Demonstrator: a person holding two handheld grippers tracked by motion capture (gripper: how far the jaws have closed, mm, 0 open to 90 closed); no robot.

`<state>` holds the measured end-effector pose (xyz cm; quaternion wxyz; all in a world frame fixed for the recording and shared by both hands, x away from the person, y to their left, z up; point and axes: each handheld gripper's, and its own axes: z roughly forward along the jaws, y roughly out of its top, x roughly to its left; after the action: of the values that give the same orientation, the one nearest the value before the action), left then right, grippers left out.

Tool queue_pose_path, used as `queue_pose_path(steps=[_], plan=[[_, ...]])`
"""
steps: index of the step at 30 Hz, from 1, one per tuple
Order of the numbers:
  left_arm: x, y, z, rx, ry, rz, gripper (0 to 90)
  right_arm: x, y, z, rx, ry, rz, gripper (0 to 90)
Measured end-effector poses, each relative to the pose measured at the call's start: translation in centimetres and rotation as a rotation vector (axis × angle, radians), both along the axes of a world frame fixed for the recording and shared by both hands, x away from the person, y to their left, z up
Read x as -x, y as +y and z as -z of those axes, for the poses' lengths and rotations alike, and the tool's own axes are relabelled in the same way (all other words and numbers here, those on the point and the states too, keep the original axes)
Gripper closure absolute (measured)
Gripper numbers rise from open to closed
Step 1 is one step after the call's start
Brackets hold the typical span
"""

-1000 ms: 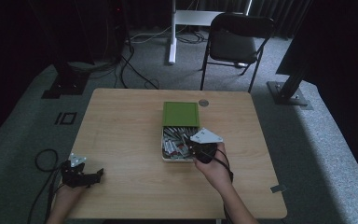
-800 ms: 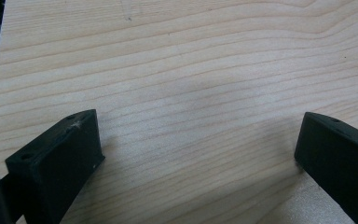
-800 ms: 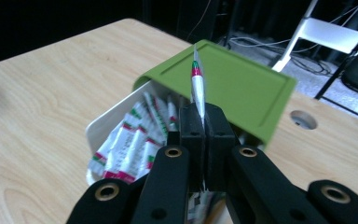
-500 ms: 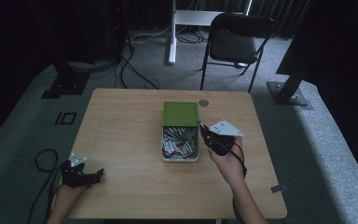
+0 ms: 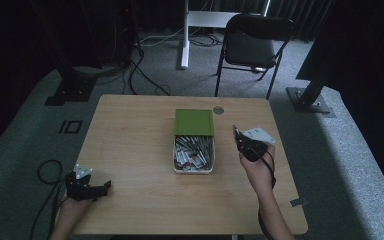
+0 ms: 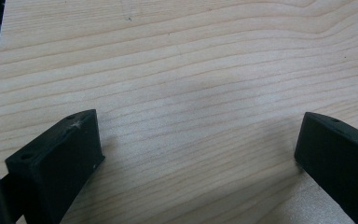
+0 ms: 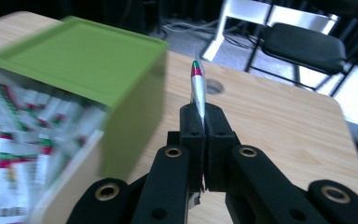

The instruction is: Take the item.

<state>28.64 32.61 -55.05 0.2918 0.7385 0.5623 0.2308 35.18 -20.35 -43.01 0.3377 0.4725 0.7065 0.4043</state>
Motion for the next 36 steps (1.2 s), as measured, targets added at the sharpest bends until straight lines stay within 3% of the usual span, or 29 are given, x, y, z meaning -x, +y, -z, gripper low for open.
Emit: queue_pose_path(steps=[5,14,21,29,36], plan=[[0.0,0.0,0.0,-0.001,0.000,0.000,1.3,-1.0,-1.5,1.2,-0.001,0.019,0.059,88.8],[0.0,0.0,0.0,-0.001,0.001,0.001,1.3,-2.9,-3.2,3.8,0.052,0.045,0.156,88.7],[0.0,0.0,0.0,-0.001,0.001,0.000,1.3,-4.2,-3.8,6.1,0.086,0.078,0.192,88.6],[0.0,0.0,0.0,0.000,0.000,0.000,1.3,-5.3,-3.6,8.6,0.097,0.136,0.197,88.5],[0.0,0.0,0.0,-0.001,0.000,0.000,1.3,-5.6,-2.5,9.1,0.066,0.160,0.159,88.0]])
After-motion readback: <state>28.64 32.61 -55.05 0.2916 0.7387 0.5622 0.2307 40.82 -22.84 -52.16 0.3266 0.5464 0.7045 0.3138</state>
